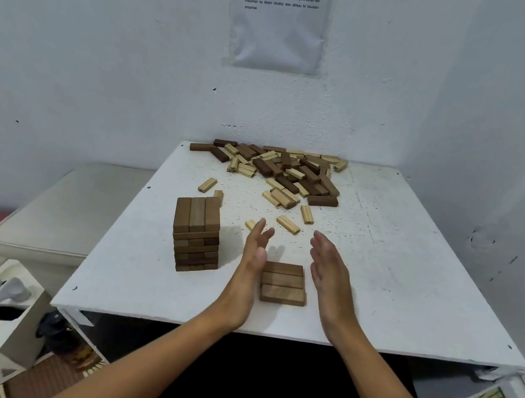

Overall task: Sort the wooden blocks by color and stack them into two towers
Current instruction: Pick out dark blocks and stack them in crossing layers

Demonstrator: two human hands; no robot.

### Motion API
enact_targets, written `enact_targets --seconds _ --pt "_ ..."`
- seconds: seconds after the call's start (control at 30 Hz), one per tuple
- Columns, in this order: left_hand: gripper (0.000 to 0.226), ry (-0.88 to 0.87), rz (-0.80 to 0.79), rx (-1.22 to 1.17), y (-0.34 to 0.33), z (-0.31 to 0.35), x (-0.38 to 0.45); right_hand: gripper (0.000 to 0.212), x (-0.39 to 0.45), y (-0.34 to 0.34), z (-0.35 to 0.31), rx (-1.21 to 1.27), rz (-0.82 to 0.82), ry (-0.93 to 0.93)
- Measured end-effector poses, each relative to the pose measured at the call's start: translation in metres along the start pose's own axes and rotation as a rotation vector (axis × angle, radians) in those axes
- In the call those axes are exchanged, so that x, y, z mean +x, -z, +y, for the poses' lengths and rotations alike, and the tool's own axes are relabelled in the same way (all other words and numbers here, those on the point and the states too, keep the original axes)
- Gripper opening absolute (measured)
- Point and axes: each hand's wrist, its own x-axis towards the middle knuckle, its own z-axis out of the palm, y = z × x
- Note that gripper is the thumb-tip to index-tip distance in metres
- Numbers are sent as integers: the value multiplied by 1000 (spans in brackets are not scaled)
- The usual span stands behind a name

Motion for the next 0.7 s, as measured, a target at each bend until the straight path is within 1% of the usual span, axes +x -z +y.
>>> enact_targets --seconds 0.1,0.2,0.23,0.3,0.37,0.47,0.6,0.63,0.7 --pt "97 35 97 -169 -8 -4 4 56 -4 -9 2 78 -31 8" --pt "101 60 147 -212 -13 -5 6 64 -6 -14 3 139 -50 6" --pt "96 61 156 -225 -15 -5 6 65 -7 -16 2 158 -52 9" --pt "76 60 186 -246 -17 -6 7 62 -8 -17 2 176 -49 14" --pt "69 63 200 -253 -18 -7 7 58 -8 -18 4 171 -47 22" --pt "69 60 209 -266 -19 -8 6 51 -8 -19 5 164 -45 40" --pt "66 60 204 -261 -18 -7 6 52 -8 -19 7 160 -36 50" --pt "64 59 191 -239 -17 -7 5 53 -8 -18 8 154 -33 52" --pt "61 49 147 -109 -14 -5 4 56 -7 -16 8 157 -28 52"
